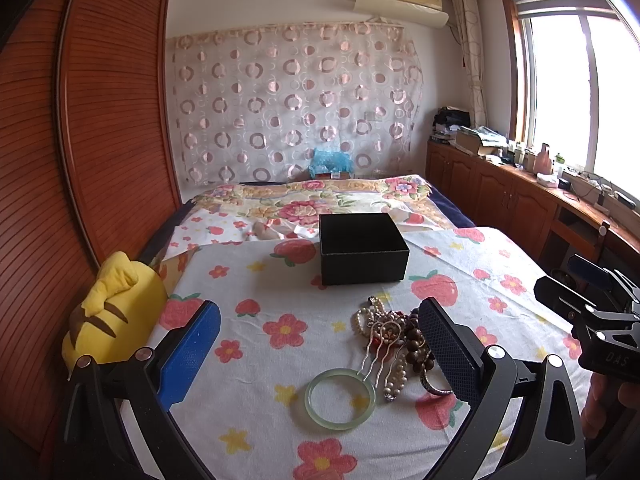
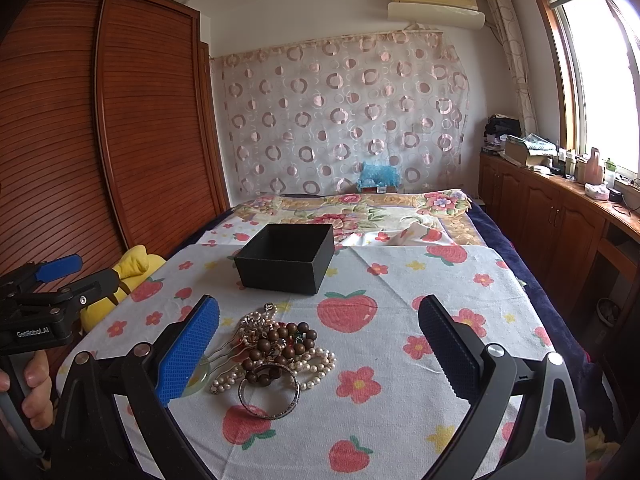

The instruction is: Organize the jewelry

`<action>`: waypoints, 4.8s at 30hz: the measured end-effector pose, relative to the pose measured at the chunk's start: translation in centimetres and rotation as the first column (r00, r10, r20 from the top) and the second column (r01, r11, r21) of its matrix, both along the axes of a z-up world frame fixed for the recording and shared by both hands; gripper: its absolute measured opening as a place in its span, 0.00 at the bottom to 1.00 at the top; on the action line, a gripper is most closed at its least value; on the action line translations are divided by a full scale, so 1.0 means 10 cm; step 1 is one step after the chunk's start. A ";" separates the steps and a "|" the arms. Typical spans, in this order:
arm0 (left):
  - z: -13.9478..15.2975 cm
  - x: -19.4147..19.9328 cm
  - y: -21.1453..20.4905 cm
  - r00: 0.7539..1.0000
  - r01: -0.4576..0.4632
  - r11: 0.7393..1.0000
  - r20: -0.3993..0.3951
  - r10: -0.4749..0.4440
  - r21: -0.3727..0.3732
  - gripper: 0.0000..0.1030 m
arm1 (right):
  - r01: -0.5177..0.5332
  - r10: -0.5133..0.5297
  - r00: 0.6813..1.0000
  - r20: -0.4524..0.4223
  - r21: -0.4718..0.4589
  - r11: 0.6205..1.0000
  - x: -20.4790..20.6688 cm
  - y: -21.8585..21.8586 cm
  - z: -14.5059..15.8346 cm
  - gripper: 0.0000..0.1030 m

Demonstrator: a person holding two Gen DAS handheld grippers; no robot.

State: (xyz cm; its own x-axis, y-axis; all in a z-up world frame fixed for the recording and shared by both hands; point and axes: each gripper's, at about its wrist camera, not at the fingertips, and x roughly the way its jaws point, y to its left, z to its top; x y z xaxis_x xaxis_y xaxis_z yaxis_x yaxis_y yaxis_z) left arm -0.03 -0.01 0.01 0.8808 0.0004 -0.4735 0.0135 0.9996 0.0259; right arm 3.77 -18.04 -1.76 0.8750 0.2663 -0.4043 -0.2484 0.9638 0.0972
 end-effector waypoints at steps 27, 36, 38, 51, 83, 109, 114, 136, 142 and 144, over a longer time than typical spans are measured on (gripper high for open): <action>0.01 0.00 -0.03 1.000 0.000 1.000 0.002 0.000 0.001 0.93 | -0.002 0.002 1.000 0.007 0.000 1.000 -0.08 0.01 0.01 0.98; -0.07 0.03 -0.10 1.000 0.005 1.000 -0.017 -0.005 -0.003 0.93 | -0.001 0.001 1.000 0.000 -0.001 1.000 -0.06 0.02 0.01 0.98; -0.11 0.05 -0.07 1.000 0.007 1.000 -0.029 -0.007 -0.004 0.93 | -0.002 0.002 1.000 -0.007 -0.001 1.000 -0.01 0.02 -0.06 0.98; -0.57 0.24 0.05 0.984 0.034 0.999 -0.176 -0.035 -0.009 0.93 | -0.052 0.049 0.995 -0.088 -0.026 0.998 0.16 0.04 -0.37 0.98; -1.17 0.54 0.05 0.899 0.163 0.984 -0.401 -0.177 -0.069 0.90 | -0.268 0.215 0.893 -0.396 -0.083 0.960 0.60 0.33 -1.05 0.10; -1.07 0.43 0.27 0.931 0.139 0.989 -0.332 -0.149 -0.054 0.65 | -0.239 0.197 0.933 -0.301 -0.112 0.964 0.56 0.20 -0.78 0.04; -0.98 0.40 0.30 0.943 0.145 0.986 -0.292 -0.161 -0.076 0.65 | -0.245 0.201 0.934 -0.294 -0.120 0.962 0.59 0.24 -0.74 0.04; -0.25 1.22 0.11 0.972 0.191 0.981 -0.134 -0.193 -0.023 0.65 | -0.249 0.207 0.953 -0.222 -0.183 0.951 1.95 0.48 -0.22 0.04; -0.14 1.61 0.01 0.974 0.193 0.981 -0.119 -0.193 -0.007 0.65 | -0.265 0.220 0.948 -0.232 -0.187 0.946 2.34 0.57 -0.26 0.04; -0.14 1.74 -0.01 0.973 0.195 0.981 -0.121 -0.195 -0.009 0.65 | -0.271 0.227 0.945 -0.234 -0.176 0.946 2.43 0.59 -0.28 0.04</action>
